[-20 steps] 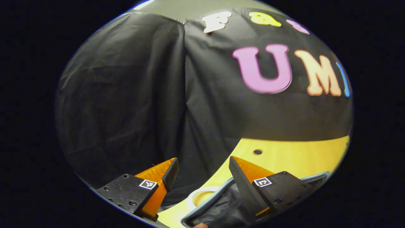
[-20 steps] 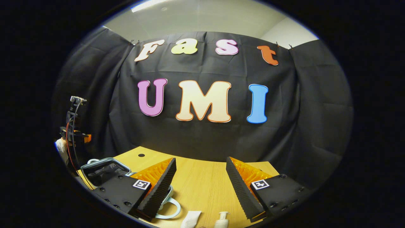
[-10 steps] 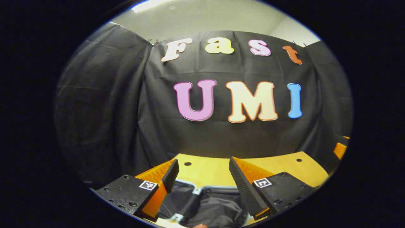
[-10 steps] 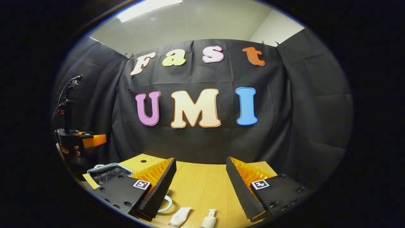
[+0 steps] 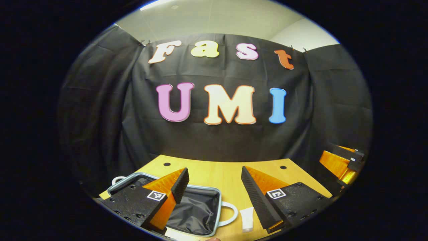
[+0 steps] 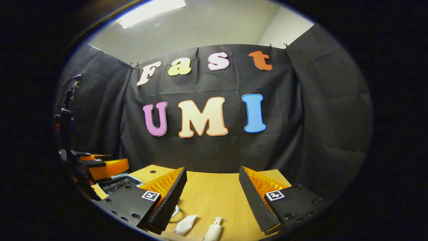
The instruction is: First open the suitcase, pack the skin care products into it, and then close the suitcase.
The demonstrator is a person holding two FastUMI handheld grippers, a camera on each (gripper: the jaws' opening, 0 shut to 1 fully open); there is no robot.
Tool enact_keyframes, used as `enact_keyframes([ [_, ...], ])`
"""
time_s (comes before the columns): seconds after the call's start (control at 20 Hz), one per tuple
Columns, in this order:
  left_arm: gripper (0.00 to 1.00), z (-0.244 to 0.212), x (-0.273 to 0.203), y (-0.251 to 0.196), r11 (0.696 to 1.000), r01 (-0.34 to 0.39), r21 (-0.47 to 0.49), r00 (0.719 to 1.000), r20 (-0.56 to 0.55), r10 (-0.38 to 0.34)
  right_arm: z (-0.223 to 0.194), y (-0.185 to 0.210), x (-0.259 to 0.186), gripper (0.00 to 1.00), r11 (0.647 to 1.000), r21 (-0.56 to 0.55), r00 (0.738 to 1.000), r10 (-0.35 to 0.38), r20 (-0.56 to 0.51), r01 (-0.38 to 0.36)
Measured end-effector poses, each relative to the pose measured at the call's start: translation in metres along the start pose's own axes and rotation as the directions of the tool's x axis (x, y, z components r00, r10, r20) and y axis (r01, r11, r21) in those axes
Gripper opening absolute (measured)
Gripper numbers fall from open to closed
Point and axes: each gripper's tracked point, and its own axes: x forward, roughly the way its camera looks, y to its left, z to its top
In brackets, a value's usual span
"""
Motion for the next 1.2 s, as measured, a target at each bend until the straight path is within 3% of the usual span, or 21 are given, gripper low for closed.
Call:
enact_keyframes([
  [0.05, 0.97, -0.01, 0.004, -0.015, 0.999, 0.04, 0.009, 0.998, -0.038, -0.04, -0.003, -0.003, 0.0, 0.99, 1.0, -0.003, 1.0, -0.005, -0.008, 0.005],
  [0.1, 0.9, -0.021, 0.006, -0.027, 0.998, 0.068, 0.017, 0.995, -0.069, -0.067, -0.006, -0.006, 0.0, 0.99, 1.0, -0.004, 1.0, -0.008, -0.02, 0.008],
  [0.2, 0.94, -0.044, 0.014, -0.05, 0.992, 0.122, 0.017, 0.985, -0.125, -0.119, -0.011, -0.013, -0.004, 0.99, 1.0, -0.006, 0.999, -0.019, -0.035, 0.019],
  [0.5, 0.94, -0.105, 0.033, -0.089, 0.976, 0.214, -0.031, 0.94, -0.265, -0.214, -0.019, -0.034, -0.015, 0.99, 0.997, -0.028, 0.996, -0.07, -0.062, 0.069],
  [0.85, 0.97, -0.204, 0.036, -0.125, 0.959, 0.259, -0.118, 0.824, -0.49, -0.283, -0.029, -0.058, -0.027, 0.99, 0.99, -0.058, 0.986, -0.134, -0.099, 0.128],
  [1.05, 0.97, -0.239, 0.04, -0.131, 0.96, 0.248, -0.131, 0.778, -0.564, -0.278, -0.042, -0.065, -0.028, 1.0, 0.988, -0.055, 0.978, -0.154, -0.142, 0.147],
  [1.2, 0.96, -0.261, 0.046, -0.132, 0.961, 0.243, -0.134, 0.746, -0.607, -0.273, -0.069, -0.058, -0.023, 1.0, 0.992, -0.054, 0.969, -0.126, -0.211, 0.118],
])
